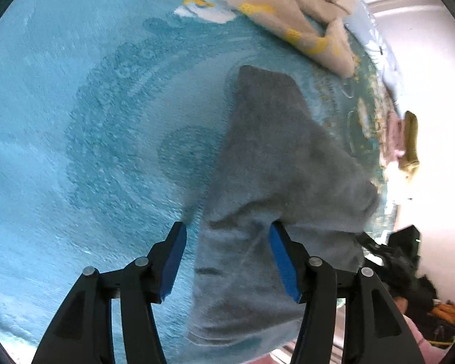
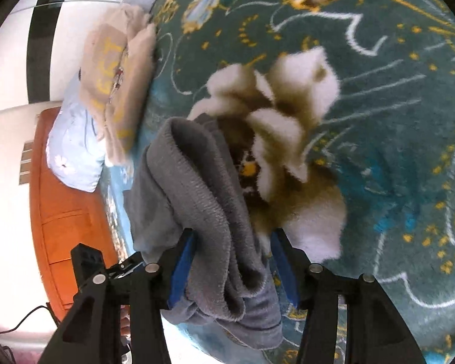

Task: Fold clothes
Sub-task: 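Lift the folded grey sweatshirt off the blanket with both grippers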

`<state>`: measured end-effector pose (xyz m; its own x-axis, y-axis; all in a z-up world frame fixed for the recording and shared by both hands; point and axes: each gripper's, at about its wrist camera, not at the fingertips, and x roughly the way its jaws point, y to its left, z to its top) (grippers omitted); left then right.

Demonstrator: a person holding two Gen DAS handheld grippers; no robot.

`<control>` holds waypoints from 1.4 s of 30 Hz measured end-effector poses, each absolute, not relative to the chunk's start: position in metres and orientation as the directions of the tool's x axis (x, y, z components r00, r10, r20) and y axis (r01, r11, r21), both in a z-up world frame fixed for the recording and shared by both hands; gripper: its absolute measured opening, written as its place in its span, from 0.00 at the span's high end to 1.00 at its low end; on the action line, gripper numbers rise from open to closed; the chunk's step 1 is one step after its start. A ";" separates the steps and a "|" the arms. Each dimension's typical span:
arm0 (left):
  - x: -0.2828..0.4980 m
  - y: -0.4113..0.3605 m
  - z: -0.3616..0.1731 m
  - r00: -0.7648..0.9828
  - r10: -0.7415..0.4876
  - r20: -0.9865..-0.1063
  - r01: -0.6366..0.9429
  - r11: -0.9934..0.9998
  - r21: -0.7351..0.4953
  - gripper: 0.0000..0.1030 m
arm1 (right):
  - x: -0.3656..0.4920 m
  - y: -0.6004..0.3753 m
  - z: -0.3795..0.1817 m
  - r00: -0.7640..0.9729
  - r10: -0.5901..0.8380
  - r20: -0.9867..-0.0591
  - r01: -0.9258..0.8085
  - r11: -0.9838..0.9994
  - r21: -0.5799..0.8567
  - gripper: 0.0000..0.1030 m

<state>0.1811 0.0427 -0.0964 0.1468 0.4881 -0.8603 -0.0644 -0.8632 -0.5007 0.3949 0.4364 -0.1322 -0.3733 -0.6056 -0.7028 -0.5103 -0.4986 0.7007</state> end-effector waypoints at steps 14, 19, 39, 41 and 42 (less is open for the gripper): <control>0.151 0.056 -0.102 0.180 0.505 -0.844 -0.068 -0.850 -0.523 0.44 | 0.394 0.431 -0.139 -0.400 -0.598 -0.695 -0.556 -0.445 0.703 0.57; 0.144 0.069 -0.098 0.193 0.471 -0.861 -0.079 -0.867 -0.492 0.61 | 0.395 0.426 -0.136 -0.411 -0.584 -0.700 -0.587 -0.417 0.694 0.66; 0.177 0.121 0.054 -0.007 0.374 -0.927 -0.064 -0.925 -0.373 0.88 | 0.389 0.474 -0.011 -0.408 -0.602 -0.686 -0.486 -0.493 0.721 0.75; 0.183 0.131 0.071 -0.047 0.393 -0.918 -0.048 -0.919 -0.391 0.88 | 0.378 0.484 0.015 -0.425 -0.592 -0.684 -0.443 -0.523 0.728 0.75; 0.183 0.139 0.077 -0.060 0.400 -0.915 -0.049 -0.916 -0.397 0.88 | 0.375 0.489 0.027 -0.440 -0.586 -0.681 -0.423 -0.533 0.732 0.75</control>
